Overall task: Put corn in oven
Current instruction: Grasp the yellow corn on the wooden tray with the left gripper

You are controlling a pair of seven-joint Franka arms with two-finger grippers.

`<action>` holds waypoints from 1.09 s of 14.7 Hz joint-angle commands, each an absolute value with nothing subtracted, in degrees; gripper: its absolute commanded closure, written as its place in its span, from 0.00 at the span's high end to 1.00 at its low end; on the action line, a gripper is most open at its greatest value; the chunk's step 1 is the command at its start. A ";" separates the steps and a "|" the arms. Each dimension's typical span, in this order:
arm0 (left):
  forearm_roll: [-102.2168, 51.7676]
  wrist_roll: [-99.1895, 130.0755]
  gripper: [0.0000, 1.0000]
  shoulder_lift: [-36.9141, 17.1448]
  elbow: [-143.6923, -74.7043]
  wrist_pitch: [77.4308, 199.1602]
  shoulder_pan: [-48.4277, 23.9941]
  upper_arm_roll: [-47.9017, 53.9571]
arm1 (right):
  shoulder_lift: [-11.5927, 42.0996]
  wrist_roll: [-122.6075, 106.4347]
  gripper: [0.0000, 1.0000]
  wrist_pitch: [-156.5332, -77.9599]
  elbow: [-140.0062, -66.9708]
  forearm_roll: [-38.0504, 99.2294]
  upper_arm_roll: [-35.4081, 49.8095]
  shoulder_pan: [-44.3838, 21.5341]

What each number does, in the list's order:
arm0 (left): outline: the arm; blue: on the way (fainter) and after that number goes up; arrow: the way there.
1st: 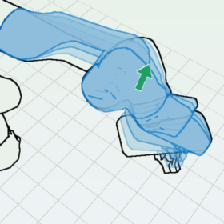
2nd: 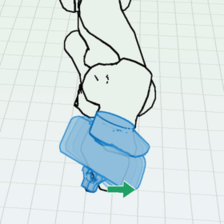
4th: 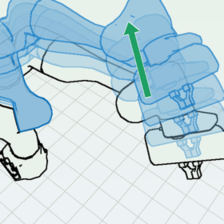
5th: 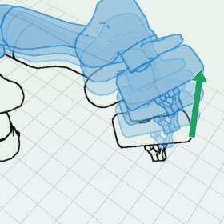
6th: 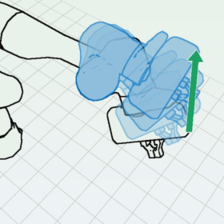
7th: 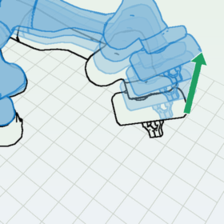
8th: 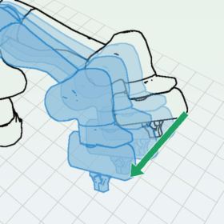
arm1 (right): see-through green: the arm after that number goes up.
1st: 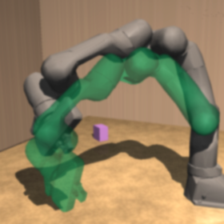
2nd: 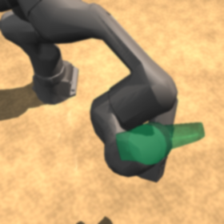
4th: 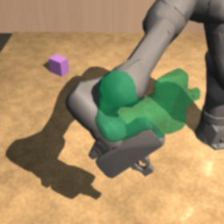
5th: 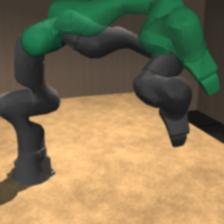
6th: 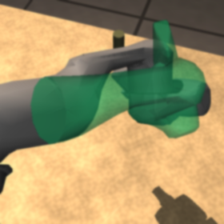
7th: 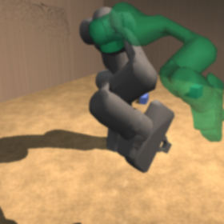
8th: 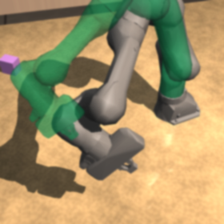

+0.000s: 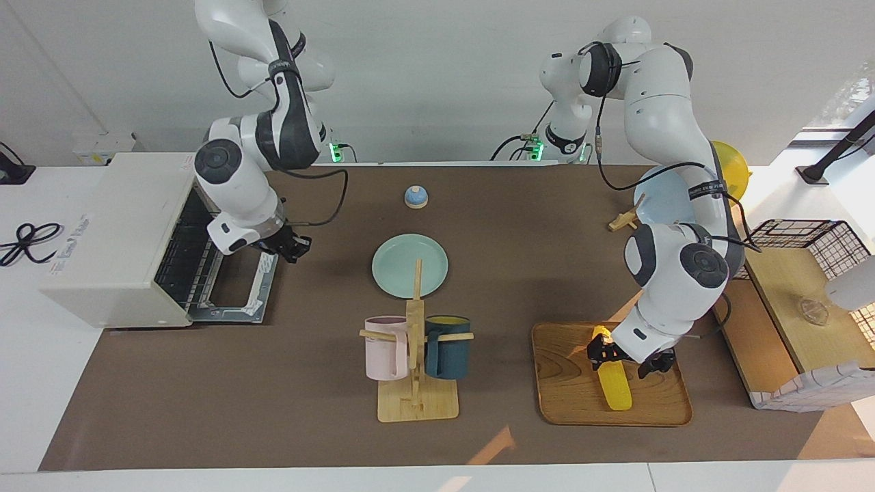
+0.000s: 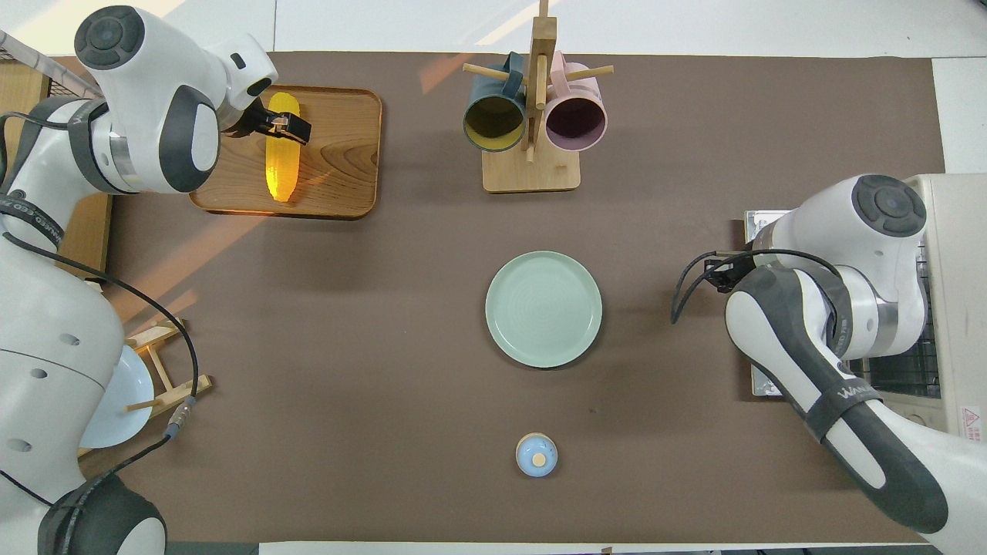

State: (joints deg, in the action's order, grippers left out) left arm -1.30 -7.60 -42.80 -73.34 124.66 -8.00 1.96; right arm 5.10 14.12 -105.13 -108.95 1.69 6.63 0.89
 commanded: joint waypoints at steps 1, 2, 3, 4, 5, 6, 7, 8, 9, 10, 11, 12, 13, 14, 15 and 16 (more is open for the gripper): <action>0.00 -8.17 1.00 -44.74 -71.63 125.95 -8.00 1.85 | 2.56 13.10 0.65 -93.64 -100.31 2.38 6.15 4.12; 0.26 -8.09 1.00 -44.65 -71.72 126.30 -8.09 1.85 | 1.50 11.88 0.74 -90.56 -98.37 1.94 6.15 5.17; 0.26 -8.17 1.00 -44.65 -72.07 126.39 -8.17 1.85 | 0.89 9.43 0.84 -88.44 -96.78 1.32 6.15 6.06; 0.26 -8.17 0.84 -44.56 -72.42 126.04 -8.09 1.85 | 0.62 7.32 0.99 -87.03 -95.72 0.45 6.15 6.50; 0.09 -8.17 0.43 -44.47 -72.42 125.34 -8.09 1.85 | 0.44 6.51 1.00 -86.66 -95.45 -1.21 6.24 6.50; -0.09 -8.09 0.10 -44.39 -72.42 125.33 -8.17 1.85 | 0.18 6.42 1.00 -85.96 -95.45 -2.45 6.33 6.50; -0.26 -8.09 0.00 -44.30 -72.42 125.16 -8.35 1.93 | -0.26 6.42 1.00 -85.09 -95.36 -2.81 6.42 6.42; -0.70 -8.00 0.00 -44.04 -72.33 124.29 -8.52 2.02 | -0.26 6.07 1.00 -84.90 -95.36 -2.73 6.42 6.50; -1.83 -7.82 0.00 -43.60 -72.33 123.23 -8.87 2.02 | -0.35 5.11 1.00 -84.82 -95.36 -2.72 6.42 6.50; -3.67 -7.74 0.00 -42.03 -72.25 121.31 -8.88 2.02 | -0.35 4.49 1.00 -84.81 -95.36 -2.90 6.42 6.07; -5.52 -7.39 0.00 -39.66 -72.33 118.77 -9.05 1.93 | -0.35 4.40 1.00 -84.81 -95.36 -2.90 6.42 6.15; -6.15 -6.60 0.00 -37.72 -72.86 116.22 -9.40 1.85 | -0.35 4.31 1.00 -84.81 -95.36 -2.90 6.42 6.24; -6.15 -4.24 0.00 -34.40 -75.21 113.67 -10.27 1.93 | -0.35 4.31 1.00 -84.81 -95.36 -2.90 6.42 6.33; -6.15 -1.43 0.00 -30.19 -79.32 112.95 -10.98 2.02 | -0.35 4.31 1.00 -84.73 -95.45 -2.90 6.42 6.24; -6.33 1.03 0.00 -25.80 -84.15 113.03 -12.29 2.11 | -0.35 4.31 1.00 -84.73 -95.36 -2.90 6.42 6.24; -6.33 3.75 0.00 -22.01 -88.46 113.03 -13.87 2.11 | -0.35 4.31 1.00 -84.73 -95.36 -2.90 6.50 6.24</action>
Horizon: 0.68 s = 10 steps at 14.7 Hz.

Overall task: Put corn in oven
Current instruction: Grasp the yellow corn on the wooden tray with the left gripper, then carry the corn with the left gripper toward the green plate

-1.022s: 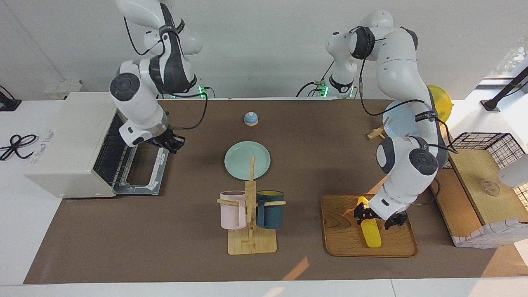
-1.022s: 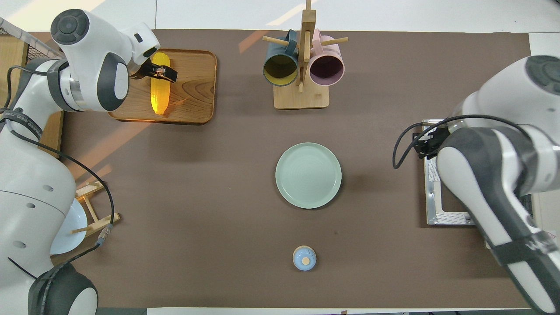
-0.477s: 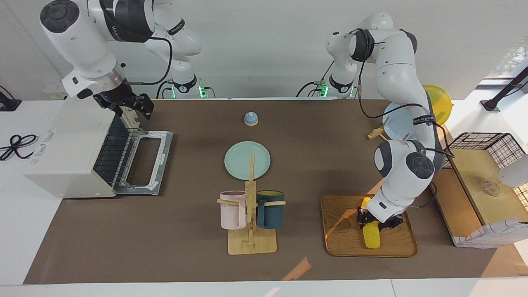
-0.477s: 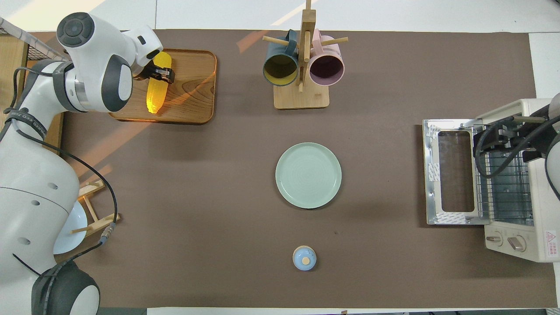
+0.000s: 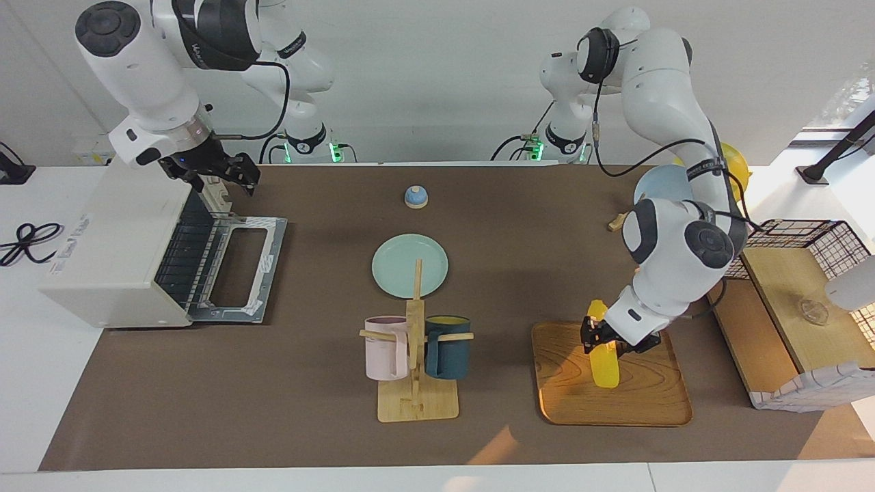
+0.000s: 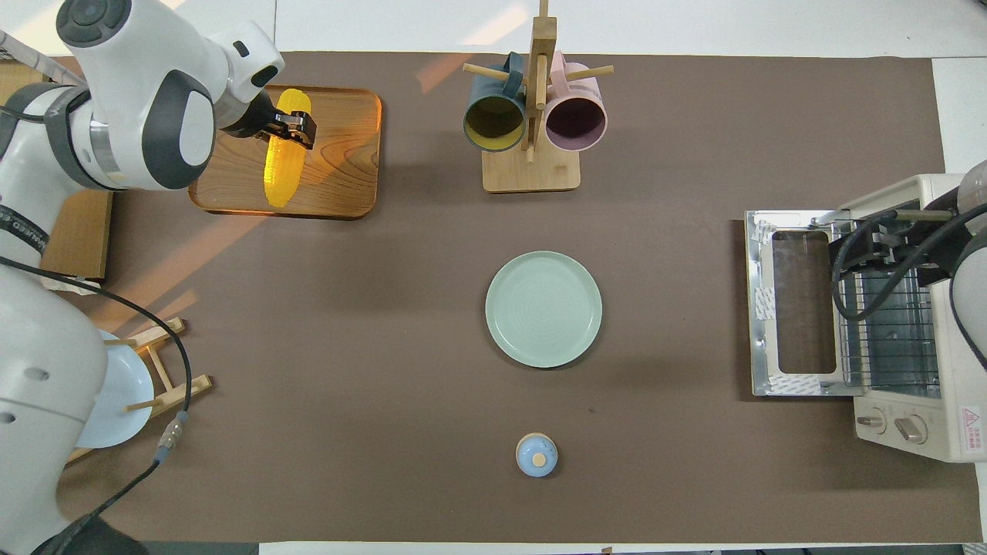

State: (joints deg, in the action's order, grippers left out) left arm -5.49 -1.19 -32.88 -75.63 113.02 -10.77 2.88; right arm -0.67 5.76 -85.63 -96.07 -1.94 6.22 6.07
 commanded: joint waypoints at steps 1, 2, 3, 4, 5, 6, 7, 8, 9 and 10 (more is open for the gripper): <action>-6.33 7.43 0.00 -18.75 -92.25 113.03 -15.97 2.11 | -0.35 4.31 1.00 -84.73 -95.36 -2.90 6.50 6.07; -6.42 10.95 0.00 -16.46 -95.07 113.29 -18.17 2.11 | -0.35 4.31 1.00 -84.73 -95.45 -2.90 6.50 5.89; -6.42 14.29 0.00 -14.61 -97.19 113.29 -20.72 2.11 | -0.35 4.31 1.00 -84.73 -95.36 -2.90 6.59 5.80; -6.50 17.55 0.00 -13.72 -98.60 113.47 -23.61 2.20 | -0.35 4.31 1.00 -84.73 -95.36 -2.90 6.59 5.80; -6.59 21.67 0.00 -13.19 -100.18 115.03 -26.86 2.11 | -0.44 4.31 1.00 -84.73 -95.45 -2.90 6.68 5.80; -6.59 25.62 0.00 -12.31 -102.37 118.62 -29.59 2.11 | -0.44 4.31 1.00 -84.73 -95.36 -2.90 6.68 5.80; -6.59 29.14 0.00 -11.78 -104.57 123.09 -32.40 2.20 | -0.44 4.31 1.00 -84.73 -95.36 -2.90 6.77 5.80; -6.68 32.14 0.00 -11.78 -106.16 126.35 -35.22 2.20 | -0.44 4.31 1.00 -84.73 -95.45 -2.90 6.85 5.80; -6.59 34.87 0.00 -12.65 -106.43 128.21 -37.59 2.11 | -0.44 4.31 1.00 -84.73 -95.45 -2.90 6.86 5.80; -6.59 37.50 0.00 -14.22 -106.26 130.84 -40.14 2.11 | -0.44 4.31 1.00 -84.73 -95.45 -2.99 6.86 5.80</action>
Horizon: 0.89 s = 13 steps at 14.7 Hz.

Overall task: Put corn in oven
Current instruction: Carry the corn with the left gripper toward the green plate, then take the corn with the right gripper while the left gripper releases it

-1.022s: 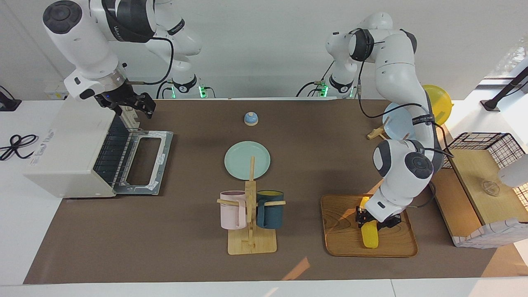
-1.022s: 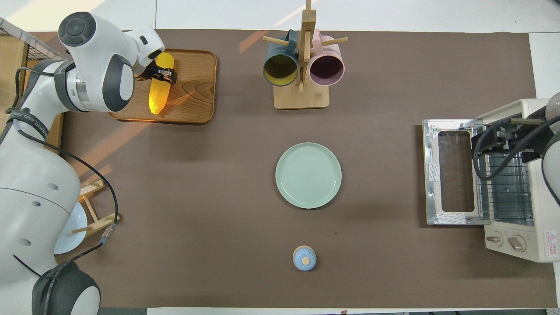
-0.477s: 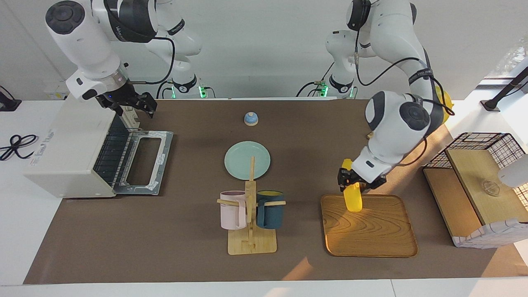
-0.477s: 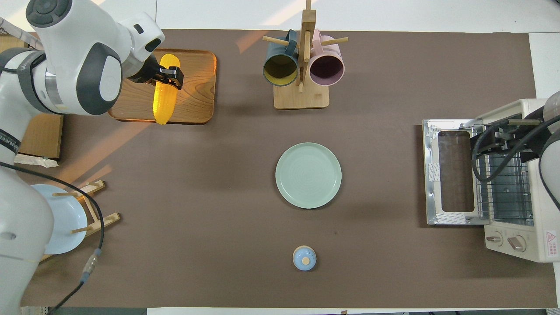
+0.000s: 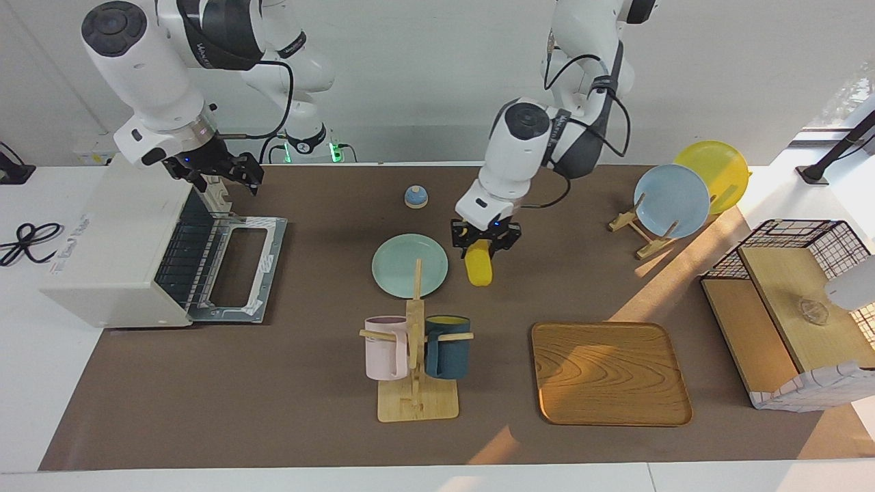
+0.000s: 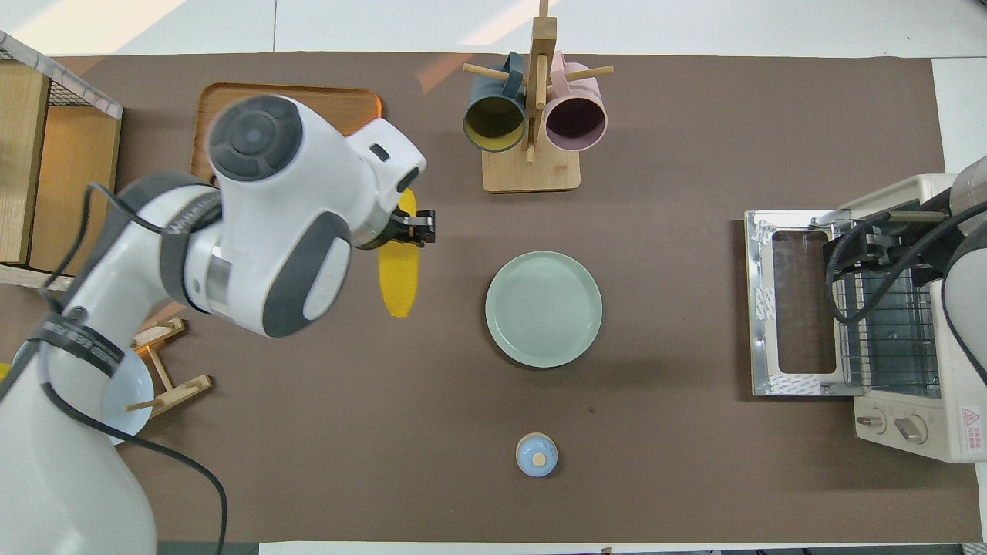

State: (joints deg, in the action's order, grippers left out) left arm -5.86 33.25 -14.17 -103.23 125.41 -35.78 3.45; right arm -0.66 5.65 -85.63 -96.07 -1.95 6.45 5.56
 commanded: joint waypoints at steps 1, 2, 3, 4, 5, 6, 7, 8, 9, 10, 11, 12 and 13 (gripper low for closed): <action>-6.59 39.88 0.00 -16.24 -106.26 133.74 -42.25 2.02 | -0.44 4.31 1.00 -84.81 -95.45 -2.99 6.86 5.80; -6.59 41.29 0.00 -17.91 -106.17 136.12 -43.75 1.93 | -0.44 4.31 1.00 -84.81 -95.45 -2.99 6.86 5.80; -6.59 42.18 0.00 -19.84 -105.91 137.71 -45.07 1.85 | -0.44 4.31 1.00 -84.81 -95.45 -2.99 6.86 5.71; -6.50 43.14 0.00 -20.99 -105.82 139.46 -46.13 1.85 | -0.44 4.31 1.00 -84.81 -95.36 -2.99 6.86 5.71; -6.24 44.02 0.00 -22.22 -105.91 141.40 -46.75 1.76 | -0.44 4.31 1.00 -84.81 -95.36 -2.99 6.94 5.71; -6.07 44.03 0.00 -22.85 -105.91 142.37 -47.02 1.76 | -0.44 4.31 1.00 -84.81 -95.45 -2.99 6.94 5.54; -5.98 43.95 0.00 -23.03 -105.91 142.47 -47.02 1.76 | -0.44 4.31 1.00 -84.81 -95.45 -2.99 6.94 5.45; -5.89 43.95 0.00 -23.03 -105.91 142.47 -47.02 1.84 | -0.44 4.31 1.00 -84.90 -95.36 -2.90 6.94 5.45; -5.89 43.86 0.00 -23.03 -106.00 142.47 -47.02 1.85 | -0.44 4.31 1.00 -84.82 -95.45 -2.90 7.03 5.45; -5.98 43.86 0.00 -23.03 -105.91 142.38 -47.02 1.76 | -0.44 4.31 1.00 -84.81 -95.36 -2.90 7.03 5.45; -5.98 43.86 0.04 -23.03 -105.91 142.38 -46.93 1.76 | -0.44 4.31 1.00 -84.81 -95.36 -2.90 7.03 5.45; -5.89 43.86 0.84 -23.03 -105.91 142.12 -46.93 1.67 | -0.44 4.31 1.00 -84.81 -95.36 -2.90 7.03 5.45; -5.89 43.77 1.00 -22.94 -105.82 141.95 -46.59 1.58 | -0.44 4.31 1.00 -84.81 -95.45 -2.90 7.03 5.45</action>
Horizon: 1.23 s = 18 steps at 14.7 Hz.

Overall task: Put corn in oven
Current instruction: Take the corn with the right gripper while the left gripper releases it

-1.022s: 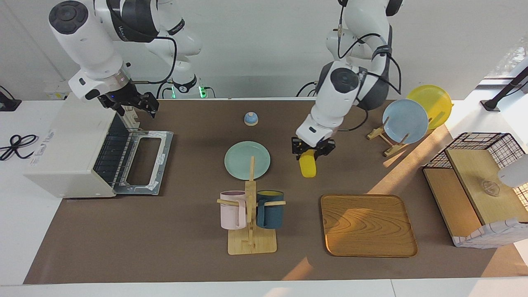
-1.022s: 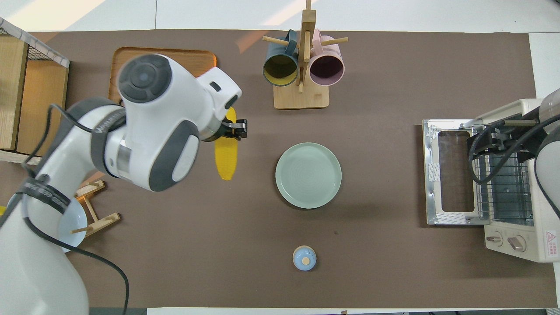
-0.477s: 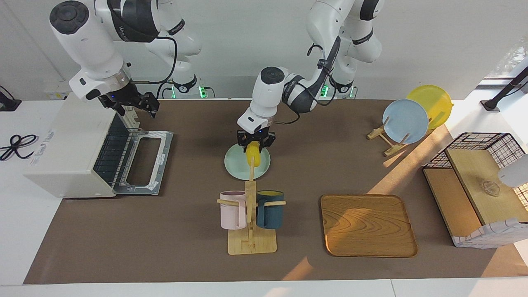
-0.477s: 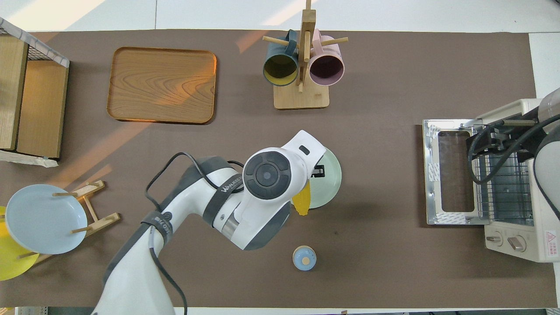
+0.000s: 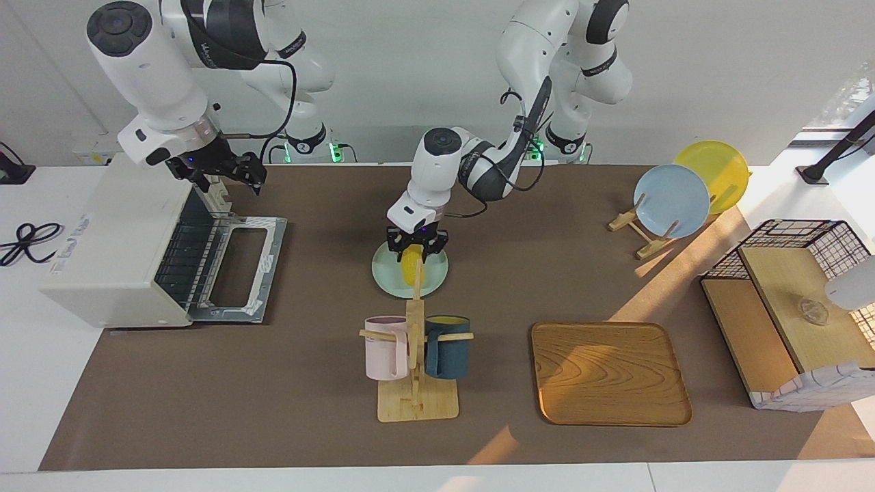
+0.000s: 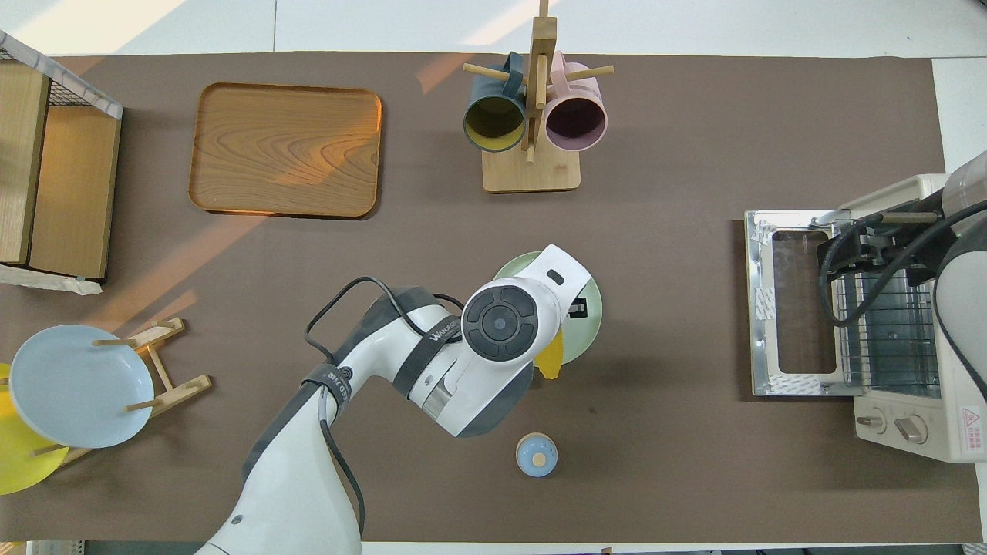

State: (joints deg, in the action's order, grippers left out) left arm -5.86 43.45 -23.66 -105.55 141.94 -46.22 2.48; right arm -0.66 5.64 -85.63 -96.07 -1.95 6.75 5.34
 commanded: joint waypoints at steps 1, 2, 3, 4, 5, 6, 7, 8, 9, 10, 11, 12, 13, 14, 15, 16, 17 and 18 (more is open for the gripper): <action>-5.89 43.51 1.00 -22.50 -105.73 141.68 -46.15 1.58 | -0.44 4.31 1.00 -84.90 -95.36 -2.90 7.03 5.45; -5.89 43.24 1.00 -21.89 -105.47 140.72 -45.62 1.41 | -0.44 4.31 1.00 -84.99 -95.36 -2.81 7.03 5.45; -5.89 42.98 1.00 -20.84 -104.86 138.97 -44.14 1.41 | -0.44 4.31 1.00 -84.99 -95.36 -2.81 7.12 5.45; -5.80 42.28 1.00 -19.61 -104.24 136.61 -42.64 1.41 | -0.44 4.31 1.00 -84.90 -95.36 -2.81 7.21 5.45; -5.89 40.62 1.00 -17.86 -103.89 133.97 -40.71 1.32 | -0.35 4.31 1.00 -84.99 -95.36 -2.81 7.38 5.45; -5.89 38.26 1.00 -16.19 -102.84 130.81 -37.47 1.32 | -0.26 4.31 1.00 -84.99 -95.01 -2.73 7.38 5.45; -5.89 35.97 1.00 -15.30 -101.53 127.39 -34.48 1.41 | -0.09 4.31 1.00 -85.16 -94.40 -2.64 7.73 4.93; -5.89 33.08 1.00 -14.86 -99.77 124.57 -31.76 1.41 | 0.09 4.74 1.00 -85.78 -94.22 -2.72 8.60 3.09; -5.89 30.35 1.00 -14.85 -97.93 121.58 -29.12 1.41 | 0.44 5.27 1.00 -87.87 -94.74 -2.72 8.79 1.08; -5.89 27.19 1.00 -14.85 -96.17 118.86 -26.48 1.32 | 1.66 7.27 1.00 -89.20 -95.18 -2.72 8.79 -2.08; -5.89 23.42 1.00 -15.03 -94.33 116.04 -24.02 1.32 | 3.76 11.82 1.00 -89.99 -94.49 -2.81 8.79 -6.02; -5.89 19.38 1.00 -15.03 -93.09 113.67 -21.47 1.32 | 5.08 17.52 1.00 -91.74 -94.22 -2.81 8.79 -10.15; -5.89 16.29 1.00 -14.86 -92.29 112.08 -19.10 1.32 | 6.40 22.36 1.00 -94.54 -94.22 -2.73 8.79 -13.41; -5.80 12.95 1.00 -14.85 -91.07 110.06 -17.07 1.23 | 9.03 26.68 1.00 -97.09 -94.22 -2.64 8.79 -16.41; -5.71 10.31 1.00 -14.85 -90.27 108.47 -15.48 1.06 | 10.97 30.11 1.00 -99.64 -94.22 -2.72 8.79 -19.05; -4.23 7.24 1.00 -14.77 -89.83 107.15 -13.73 1.05 | 13.07 34.06 1.00 -104.28 -94.22 -2.46 8.79 -22.29; -1.70 5.12 1.00 -14.50 -89.82 106.79 -12.84 1.05 | 15.18 37.76 1.00 -107.55 -94.31 -2.72 8.79 -25.37; 0.07 4.31 1.00 -14.15 -89.91 106.44 -12.05 1.05 | 17.21 40.49 1.00 -109.06 -94.22 -2.90 8.79 -27.75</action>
State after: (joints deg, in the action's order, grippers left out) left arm -3.25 6.94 -14.23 -91.18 108.87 -13.37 0.54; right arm 13.02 35.63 -106.16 -95.78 -1.98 9.01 -24.37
